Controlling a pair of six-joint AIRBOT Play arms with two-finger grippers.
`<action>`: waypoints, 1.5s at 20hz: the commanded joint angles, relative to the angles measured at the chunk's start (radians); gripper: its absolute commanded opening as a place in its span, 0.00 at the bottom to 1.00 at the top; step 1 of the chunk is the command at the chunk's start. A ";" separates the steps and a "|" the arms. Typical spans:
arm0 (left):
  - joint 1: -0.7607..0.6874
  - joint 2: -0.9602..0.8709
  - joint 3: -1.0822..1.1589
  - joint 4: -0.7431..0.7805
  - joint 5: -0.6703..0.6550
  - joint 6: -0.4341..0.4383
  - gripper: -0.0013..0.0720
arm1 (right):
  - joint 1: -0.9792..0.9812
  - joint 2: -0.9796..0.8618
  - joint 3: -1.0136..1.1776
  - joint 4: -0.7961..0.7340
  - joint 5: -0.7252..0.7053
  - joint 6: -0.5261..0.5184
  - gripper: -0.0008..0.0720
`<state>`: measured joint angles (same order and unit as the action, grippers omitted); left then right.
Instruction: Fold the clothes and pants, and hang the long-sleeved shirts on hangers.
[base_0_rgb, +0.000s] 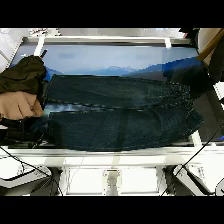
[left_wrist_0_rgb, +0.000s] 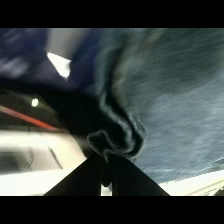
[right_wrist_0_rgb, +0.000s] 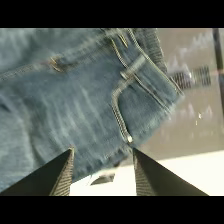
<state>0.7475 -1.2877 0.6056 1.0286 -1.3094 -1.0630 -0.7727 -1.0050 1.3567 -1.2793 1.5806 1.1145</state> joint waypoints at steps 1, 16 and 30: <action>-0.071 0.011 0.035 -0.105 0.011 0.028 0.04 | -0.130 0.000 -0.192 -0.010 -0.003 0.007 0.58; -0.092 0.029 0.037 -0.102 0.038 0.001 0.04 | -0.317 -0.297 -0.608 0.392 -0.535 -0.167 0.58; -0.089 0.040 0.099 -0.094 0.031 -0.011 0.04 | -0.278 -0.336 -0.526 0.412 -0.471 -0.212 0.08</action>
<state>0.6563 -1.2552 0.6689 0.9302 -1.2568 -1.0641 -1.0473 -1.3441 0.7811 -0.8646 1.0157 0.9188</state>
